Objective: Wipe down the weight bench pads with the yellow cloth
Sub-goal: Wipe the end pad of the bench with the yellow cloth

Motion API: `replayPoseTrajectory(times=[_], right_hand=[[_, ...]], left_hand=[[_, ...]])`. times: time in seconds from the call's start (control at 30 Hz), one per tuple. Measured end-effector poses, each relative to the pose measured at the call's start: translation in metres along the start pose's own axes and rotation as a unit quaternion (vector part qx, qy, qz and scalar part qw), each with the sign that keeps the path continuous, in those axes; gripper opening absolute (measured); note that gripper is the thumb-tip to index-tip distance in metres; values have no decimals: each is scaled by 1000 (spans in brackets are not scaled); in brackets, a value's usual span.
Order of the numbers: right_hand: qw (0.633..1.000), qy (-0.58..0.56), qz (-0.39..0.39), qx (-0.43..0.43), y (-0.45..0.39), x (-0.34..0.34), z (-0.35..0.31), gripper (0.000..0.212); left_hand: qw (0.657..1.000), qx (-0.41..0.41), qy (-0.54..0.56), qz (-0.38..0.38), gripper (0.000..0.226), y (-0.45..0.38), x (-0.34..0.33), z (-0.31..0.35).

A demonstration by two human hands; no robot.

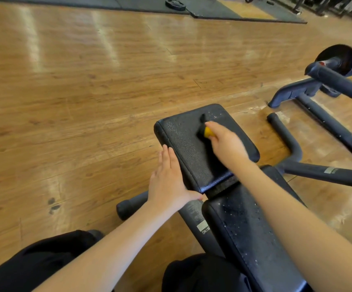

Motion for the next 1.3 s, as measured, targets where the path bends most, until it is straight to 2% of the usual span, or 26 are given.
replayPoseTrajectory(times=[0.13, 0.27, 0.33, 0.5, 0.7, 0.8, 0.93, 1.07, 1.17, 1.3], right_hand=[[993, 7, -1, -118, -28, 17, 52, 42], [985, -2, 27, -169, -35, 14, 39, 44], [991, -11, 35, -131, -28, 7, 11, 45], [996, 10, 0, 93, 22, -26, -70, 45], [993, -12, -23, 116, 17, -24, -54, 44], [998, -2, 6, 61, -4, -9, -21, 43], [994, -3, 18, -108, -48, 13, 43, 43], [986, -1, 22, -167, -63, 10, 37, 42], [994, 5, 43, -96, -50, -1, -4, 42], [994, 12, 8, 109, -6, -23, -76, 46]], left_hand=[[1000, -4, 9, -6, 137, -1, -2, -2], [1000, -8, 15, -1, 137, -2, -2, -2], [1000, -6, 16, -3, 137, -2, -2, -2], [999, 0, 53, -13, 139, -2, -2, -2], [997, -1, 80, -15, 133, -5, 1, -2], [997, 2, 80, -19, 136, -6, 0, -4], [997, -2, 80, -21, 138, -8, -2, -6], [997, -7, 80, -19, 138, -9, -4, -6], [996, -2, 82, -21, 137, -10, -4, -6], [996, 7, 93, -13, 139, -8, -1, -3]])
Point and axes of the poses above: each hand's wrist, its own y-axis away from the middle knuckle, its own x-axis out of the back of the hand, z = x × y, the point moved 7 cm from there along -y, towards the middle knuckle, and after that the axes turned 9 degrees about y, right-handed, at the moved point
